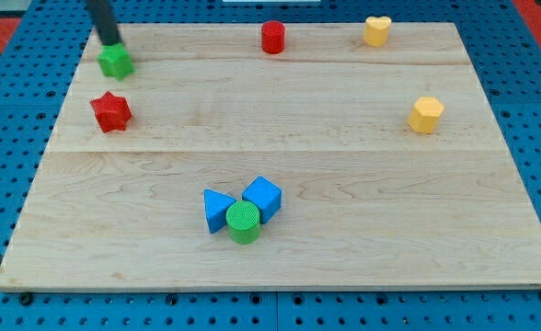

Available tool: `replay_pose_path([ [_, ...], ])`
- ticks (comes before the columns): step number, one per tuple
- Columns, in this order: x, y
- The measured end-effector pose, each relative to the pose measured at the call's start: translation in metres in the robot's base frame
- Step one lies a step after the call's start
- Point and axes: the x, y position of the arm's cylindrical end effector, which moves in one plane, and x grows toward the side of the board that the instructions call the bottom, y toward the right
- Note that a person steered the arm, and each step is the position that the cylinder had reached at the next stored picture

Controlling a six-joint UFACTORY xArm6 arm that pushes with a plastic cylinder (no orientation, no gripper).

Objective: Move the green star closer to the group of blocks

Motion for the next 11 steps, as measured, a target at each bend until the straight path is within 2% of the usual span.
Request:
replay_pose_path([
  [1,0.022,0.031],
  [3,0.023,0.032],
  [4,0.015,0.015],
  [5,-0.036,0.005],
  [6,0.003,-0.054],
  [7,0.050,0.037],
  [8,0.072,0.119],
  [9,0.087,0.096],
  [10,0.024,0.087],
  [11,0.070,0.051],
])
